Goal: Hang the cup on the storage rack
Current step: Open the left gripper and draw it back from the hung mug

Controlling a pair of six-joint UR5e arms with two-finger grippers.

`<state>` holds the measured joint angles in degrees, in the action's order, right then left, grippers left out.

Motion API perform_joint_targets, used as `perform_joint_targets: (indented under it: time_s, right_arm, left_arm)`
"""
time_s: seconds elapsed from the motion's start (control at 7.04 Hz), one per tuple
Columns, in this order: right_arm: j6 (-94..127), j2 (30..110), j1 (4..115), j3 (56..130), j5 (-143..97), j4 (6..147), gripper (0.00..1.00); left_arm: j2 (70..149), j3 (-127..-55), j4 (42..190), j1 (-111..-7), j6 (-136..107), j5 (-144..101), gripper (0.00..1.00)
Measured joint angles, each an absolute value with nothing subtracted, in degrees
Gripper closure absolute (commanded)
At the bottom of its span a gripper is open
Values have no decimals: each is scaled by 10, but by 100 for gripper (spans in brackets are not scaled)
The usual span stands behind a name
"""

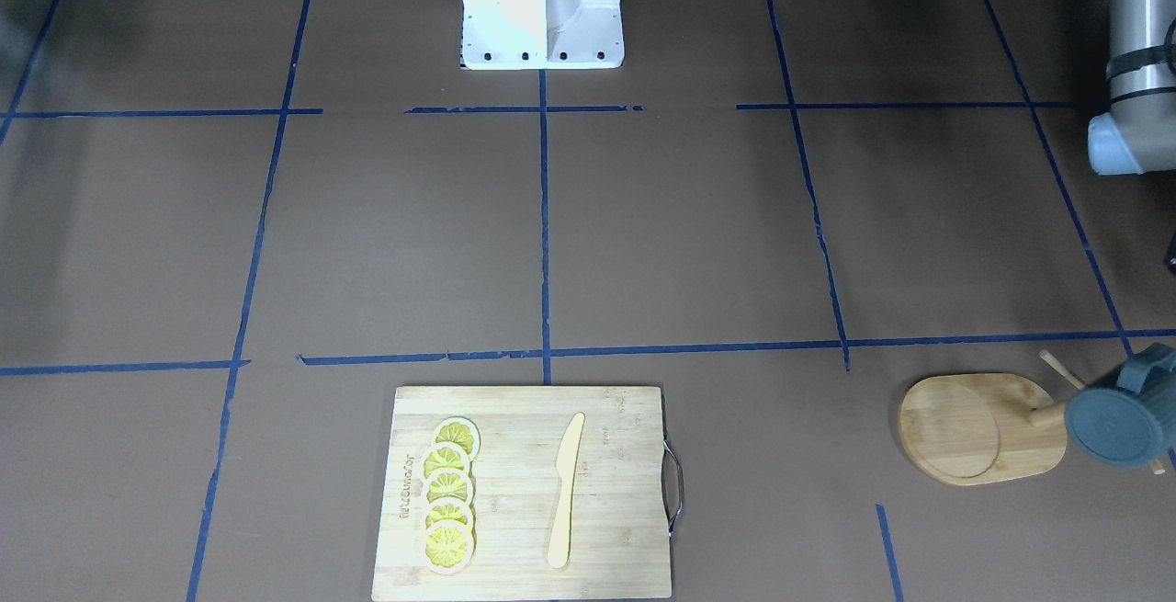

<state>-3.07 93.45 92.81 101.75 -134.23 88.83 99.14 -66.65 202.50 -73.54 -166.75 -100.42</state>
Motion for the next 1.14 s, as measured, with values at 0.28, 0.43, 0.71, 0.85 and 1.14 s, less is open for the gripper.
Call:
perform_joint_targets:
  time_s: [0.28, 0.43, 0.71, 0.85, 1.14]
  right_arm:
    - [-31, 935, 928, 1017, -1342, 889, 0]
    - [-31, 935, 928, 1016, -1342, 889, 0]
    - [-31, 935, 928, 1016, -1342, 889, 0]
    - [-31, 935, 928, 1016, -1342, 889, 0]
    - [-31, 935, 928, 1014, -1342, 889, 0]
  left_arm:
    - [955, -735, 2004, -749, -1667, -1030, 0]
    - [945, -771, 1978, -764, -1657, -1052, 0]
    - [939, -870, 1853, -813, -1517, -1124, 0]
    - [929, -924, 1783, -829, -1417, -1139, 0]
    - [890, -1015, 1660, -860, -1175, -1157, 0]
